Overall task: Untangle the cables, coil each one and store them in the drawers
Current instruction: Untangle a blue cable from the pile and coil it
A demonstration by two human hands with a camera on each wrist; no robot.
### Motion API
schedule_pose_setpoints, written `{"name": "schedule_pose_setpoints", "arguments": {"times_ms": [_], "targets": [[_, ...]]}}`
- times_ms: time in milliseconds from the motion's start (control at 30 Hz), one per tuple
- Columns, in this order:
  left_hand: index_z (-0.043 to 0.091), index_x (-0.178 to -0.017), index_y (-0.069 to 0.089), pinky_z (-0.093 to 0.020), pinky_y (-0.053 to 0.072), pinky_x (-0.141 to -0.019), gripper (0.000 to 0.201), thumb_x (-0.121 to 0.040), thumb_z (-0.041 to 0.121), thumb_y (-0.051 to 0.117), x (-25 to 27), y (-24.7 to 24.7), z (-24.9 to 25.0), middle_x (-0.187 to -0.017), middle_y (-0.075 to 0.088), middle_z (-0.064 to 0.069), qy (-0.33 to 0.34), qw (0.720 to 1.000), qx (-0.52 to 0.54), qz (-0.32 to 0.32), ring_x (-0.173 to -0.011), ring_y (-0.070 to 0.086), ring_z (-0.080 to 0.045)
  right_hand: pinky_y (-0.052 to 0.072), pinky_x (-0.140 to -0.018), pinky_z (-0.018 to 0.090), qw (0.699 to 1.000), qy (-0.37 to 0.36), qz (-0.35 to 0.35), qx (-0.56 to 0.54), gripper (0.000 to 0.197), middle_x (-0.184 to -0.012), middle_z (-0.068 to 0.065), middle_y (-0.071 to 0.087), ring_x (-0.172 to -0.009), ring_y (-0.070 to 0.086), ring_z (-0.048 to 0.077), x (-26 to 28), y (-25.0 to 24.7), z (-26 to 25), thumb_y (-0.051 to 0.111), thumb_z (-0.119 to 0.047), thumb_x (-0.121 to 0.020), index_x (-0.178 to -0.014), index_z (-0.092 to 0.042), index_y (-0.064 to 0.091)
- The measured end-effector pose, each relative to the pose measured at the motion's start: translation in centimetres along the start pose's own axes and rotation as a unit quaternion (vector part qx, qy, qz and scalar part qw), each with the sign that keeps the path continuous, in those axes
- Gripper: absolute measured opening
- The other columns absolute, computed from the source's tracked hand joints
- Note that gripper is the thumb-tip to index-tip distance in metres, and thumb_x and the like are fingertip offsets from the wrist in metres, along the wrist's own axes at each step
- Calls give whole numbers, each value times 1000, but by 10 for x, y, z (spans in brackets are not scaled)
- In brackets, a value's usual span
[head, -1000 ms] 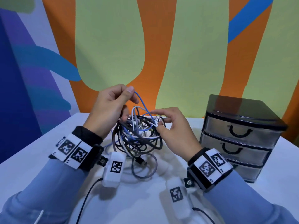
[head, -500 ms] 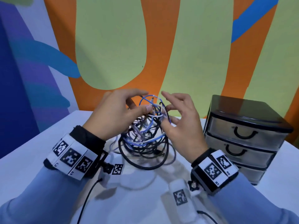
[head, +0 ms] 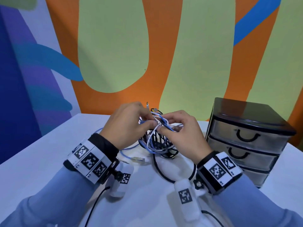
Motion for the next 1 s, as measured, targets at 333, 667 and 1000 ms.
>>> {"name": "schedule_pose_setpoints", "arguments": {"times_ms": [333, 667, 1000], "targets": [[18, -89, 68, -53, 64, -80, 14, -101, 25, 68, 0, -7, 0, -93, 77, -3, -52, 979, 199, 2, -80, 78, -25, 58, -74, 40, 994, 105, 36, 22, 28, -93, 4, 77, -83, 72, 26, -8, 1, 14, 62, -2, -90, -101, -28, 70], [5, -104, 54, -35, 66, -75, 10, -108, 14, 54, 1, -16, 12, -121, 76, -14, -147, 866, 477, -33, -101, 78, -38, 48, -67, 28, 993, 113, 1, -21, 24, -73, 0, 69, -67, 60, 15, -8, -7, 2, 68, 1, -83, -76, -22, 71], [19, -82, 71, -53, 62, -76, 21, -95, 34, 66, 0, -15, 7, -79, 75, -3, -70, 975, 213, -14, -75, 73, -27, 47, -81, 36, 984, 126, -49, -119, 24, -96, 22, 73, -82, 65, 17, -4, 1, -4, 75, -29, -83, -94, -9, 69]]}}
Point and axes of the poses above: each hand's wrist, its own x-axis away from the middle knuckle, its own y-axis out of the palm, z = x × y, the point moved 1 cm from there along -x, towards the middle knuckle
